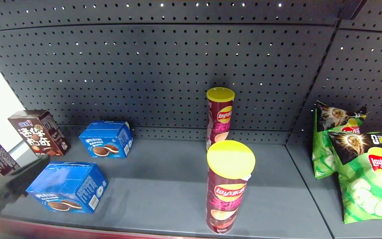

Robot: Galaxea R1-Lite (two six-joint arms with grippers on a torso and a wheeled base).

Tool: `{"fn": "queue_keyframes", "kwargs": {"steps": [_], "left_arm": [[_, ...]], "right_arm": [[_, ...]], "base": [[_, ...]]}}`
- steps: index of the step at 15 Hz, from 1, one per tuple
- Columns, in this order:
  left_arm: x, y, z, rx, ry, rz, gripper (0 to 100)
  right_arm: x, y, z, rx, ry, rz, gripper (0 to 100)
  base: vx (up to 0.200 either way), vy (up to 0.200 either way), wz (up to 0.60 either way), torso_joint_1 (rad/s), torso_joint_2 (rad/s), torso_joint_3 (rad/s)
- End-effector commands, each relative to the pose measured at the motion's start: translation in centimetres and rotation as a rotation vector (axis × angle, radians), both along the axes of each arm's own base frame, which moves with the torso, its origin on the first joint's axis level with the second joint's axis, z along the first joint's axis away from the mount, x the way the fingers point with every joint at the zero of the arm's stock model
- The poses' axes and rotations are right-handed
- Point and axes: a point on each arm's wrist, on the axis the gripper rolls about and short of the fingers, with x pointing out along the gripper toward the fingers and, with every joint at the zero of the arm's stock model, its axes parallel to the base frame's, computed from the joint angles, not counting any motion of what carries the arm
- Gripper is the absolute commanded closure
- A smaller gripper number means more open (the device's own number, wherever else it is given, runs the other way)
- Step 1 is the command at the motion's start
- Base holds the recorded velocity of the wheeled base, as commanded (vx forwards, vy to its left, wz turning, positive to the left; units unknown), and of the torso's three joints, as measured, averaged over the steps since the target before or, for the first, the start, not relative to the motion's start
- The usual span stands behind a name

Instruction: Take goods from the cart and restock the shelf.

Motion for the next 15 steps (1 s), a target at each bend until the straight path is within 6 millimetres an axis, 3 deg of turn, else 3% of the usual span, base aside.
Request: {"fn": "queue_keyframes", "kwargs": {"steps": [1,3,5,6,15], "left_arm": [[-7.0,2.2,-5.2,-0.001,-0.056,0.092,0],[-9.2,2.3,-9.4,-0.011,-0.086,0.090,0],[-10.4,2.2,-12.2,-0.015,-0.106,0.090,0],[-10.7,2.1,-14.6,-0.015,-0.117,0.123,0],[-10.7,2.2,-14.7,-0.036,-0.106,0.151,0]], "right_arm": [[0.0,0.0,0.0,0.000,0.001,-0.001,0],[0.0,0.0,0.0,0.000,0.001,0.001,0],[0.0,0.0,0.0,0.000,0.001,0.001,0],[0.0,0.0,0.0,0.000,0.001,0.001,0],[0.0,0.0,0.0,0.000,0.001,0.001,0]], "base": [[0.000,0.000,0.00,0.000,0.00,0.000],[0.000,0.000,0.00,0.000,0.00,0.000],[0.000,0.000,0.00,0.000,0.00,0.000],[0.000,0.000,0.00,0.000,0.00,0.000],[0.000,0.000,0.00,0.000,0.00,0.000]]}}
